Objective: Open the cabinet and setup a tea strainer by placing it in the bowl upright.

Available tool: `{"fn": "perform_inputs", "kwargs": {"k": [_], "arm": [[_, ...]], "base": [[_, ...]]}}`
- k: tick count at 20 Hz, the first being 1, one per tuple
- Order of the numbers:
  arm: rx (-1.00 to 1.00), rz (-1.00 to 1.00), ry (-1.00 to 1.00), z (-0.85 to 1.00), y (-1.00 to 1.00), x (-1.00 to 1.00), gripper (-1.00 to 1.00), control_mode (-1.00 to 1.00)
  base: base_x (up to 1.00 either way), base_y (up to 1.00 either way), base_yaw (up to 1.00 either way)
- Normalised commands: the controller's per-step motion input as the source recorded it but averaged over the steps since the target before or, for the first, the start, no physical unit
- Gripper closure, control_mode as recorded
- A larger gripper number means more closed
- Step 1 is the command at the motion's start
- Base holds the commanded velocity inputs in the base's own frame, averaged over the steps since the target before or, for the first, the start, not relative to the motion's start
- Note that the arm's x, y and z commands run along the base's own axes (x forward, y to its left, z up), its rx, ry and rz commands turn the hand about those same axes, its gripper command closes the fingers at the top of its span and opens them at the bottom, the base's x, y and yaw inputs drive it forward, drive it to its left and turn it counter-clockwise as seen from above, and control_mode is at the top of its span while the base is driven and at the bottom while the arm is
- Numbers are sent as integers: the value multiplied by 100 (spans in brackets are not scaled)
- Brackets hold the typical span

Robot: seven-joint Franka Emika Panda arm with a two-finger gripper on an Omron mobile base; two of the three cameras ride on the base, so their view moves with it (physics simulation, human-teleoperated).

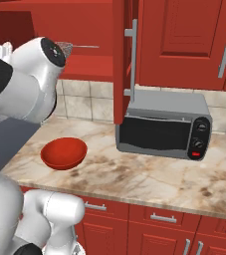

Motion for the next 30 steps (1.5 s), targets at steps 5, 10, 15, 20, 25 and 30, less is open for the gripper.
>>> {"fn": "perform_inputs", "kwargs": {"k": [5, 10, 15, 20, 25, 30], "arm": [[13, 6, 2, 9, -1, 30, -100, -100], [1, 7, 13, 20, 0, 55, -100, -100], [0, 18, 12, 20, 0, 39, -100, -100], [0, 14, 18, 5, 22, 50, -100, -100], [-2, 5, 7, 0, 34, 29, -100, -100], [-1, 0, 4, -1, 19, 27, -100, -100]], "base": [[0, 0, 0], [0, 0, 0], [0, 0, 0], [0, 0, 0], [0, 0, 0], [0, 0, 0]]}}
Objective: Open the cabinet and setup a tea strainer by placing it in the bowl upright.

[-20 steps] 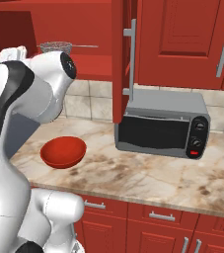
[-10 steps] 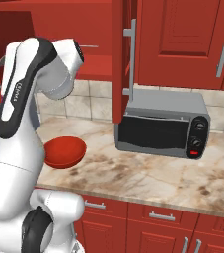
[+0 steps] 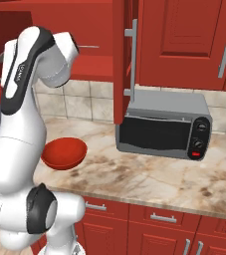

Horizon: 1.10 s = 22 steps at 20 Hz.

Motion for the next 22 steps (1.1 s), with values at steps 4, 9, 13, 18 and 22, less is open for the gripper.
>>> {"fn": "perform_inputs", "kwargs": {"k": [4, 9, 13, 18, 22], "arm": [[0, 0, 11, -4, 2, 26, -100, -100], [0, 0, 8, -4, 10, 26, -100, -100], [0, 0, 6, -9, 15, 32, -100, -100], [0, -1, 0, -14, 22, 28, -100, -100], [0, -4, 2, -21, 24, 32, -100, -100]], "base": [[0, 0, 0], [0, 0, 0], [0, 0, 0], [0, 0, 0], [0, 0, 0]]}}
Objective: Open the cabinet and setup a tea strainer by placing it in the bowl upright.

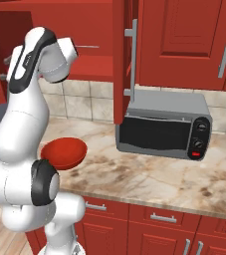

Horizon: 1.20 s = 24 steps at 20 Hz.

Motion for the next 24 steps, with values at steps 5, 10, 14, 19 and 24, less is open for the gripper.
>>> {"fn": "perform_inputs", "kwargs": {"k": [5, 10, 14, 19, 24], "arm": [[0, -2, 4, -17, 27, 22, -100, -100], [0, 0, 5, -7, 46, -2, -100, -100], [-3, 0, 0, -2, 70, -5, -100, -100], [-2, -4, 0, 0, 72, 0, -100, -100], [-2, -6, 0, 0, 61, 0, -100, -100]], "base": [[0, 0, 0], [0, 0, 0], [0, 0, 0], [0, 0, 0], [0, 0, 0]]}}
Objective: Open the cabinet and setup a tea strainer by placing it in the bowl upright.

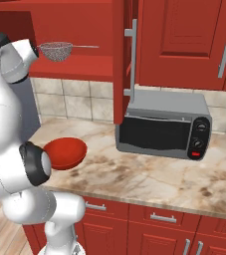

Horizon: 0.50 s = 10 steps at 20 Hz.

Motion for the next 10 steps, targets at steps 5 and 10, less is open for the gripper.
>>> {"fn": "perform_inputs", "kwargs": {"k": [5, 10], "arm": [[-2, -4, -2, 0, 35, 0, -100, -100], [-8, -2, 0, 0, 14, 0, -100, -100]], "base": [[0, 0, 0], [0, 0, 0]]}}
